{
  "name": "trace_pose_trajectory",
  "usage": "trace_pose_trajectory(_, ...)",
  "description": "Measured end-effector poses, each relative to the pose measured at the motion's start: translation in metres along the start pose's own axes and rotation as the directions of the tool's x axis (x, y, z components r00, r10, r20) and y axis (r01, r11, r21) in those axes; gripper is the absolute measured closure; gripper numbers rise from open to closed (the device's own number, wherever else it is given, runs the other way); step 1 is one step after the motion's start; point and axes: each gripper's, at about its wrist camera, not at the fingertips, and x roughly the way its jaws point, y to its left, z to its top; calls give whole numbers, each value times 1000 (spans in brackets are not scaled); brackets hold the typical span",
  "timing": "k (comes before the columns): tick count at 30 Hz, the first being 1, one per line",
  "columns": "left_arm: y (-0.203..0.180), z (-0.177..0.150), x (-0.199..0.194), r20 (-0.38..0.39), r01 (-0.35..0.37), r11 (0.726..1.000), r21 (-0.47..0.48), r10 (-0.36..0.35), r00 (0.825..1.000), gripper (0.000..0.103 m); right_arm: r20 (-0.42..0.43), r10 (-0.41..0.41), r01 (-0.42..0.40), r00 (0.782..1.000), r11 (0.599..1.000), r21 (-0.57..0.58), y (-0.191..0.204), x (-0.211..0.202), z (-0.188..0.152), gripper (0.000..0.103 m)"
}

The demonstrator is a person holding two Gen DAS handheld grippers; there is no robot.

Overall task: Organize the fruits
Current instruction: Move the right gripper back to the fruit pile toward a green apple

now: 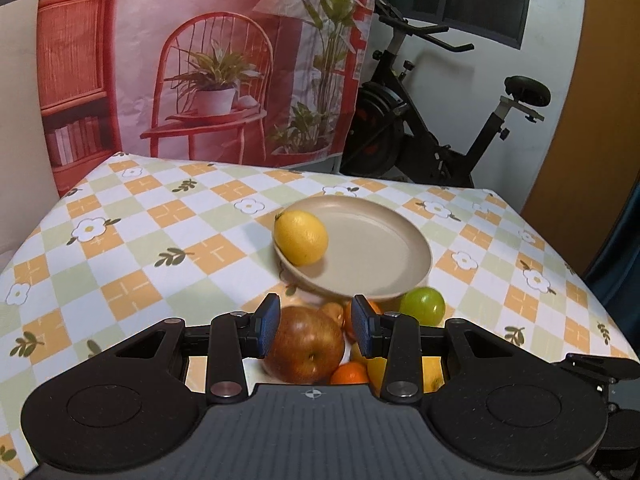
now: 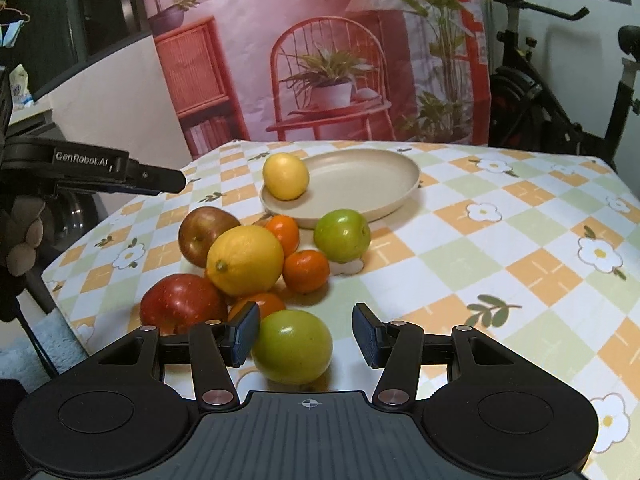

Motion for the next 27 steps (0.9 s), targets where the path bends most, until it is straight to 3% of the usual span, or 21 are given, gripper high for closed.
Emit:
trace_pose_trajectory(19,5,-9,2,-17,-20,999,-27,19,1000,62,-88,112,-108,990,993,49,1,12,-6,59)
trace_pose_trajectory(27,5,-10,1,-20,-22,999,-31,21,1000,62,-86,113,-109,990,993,51,2,13,-7,59)
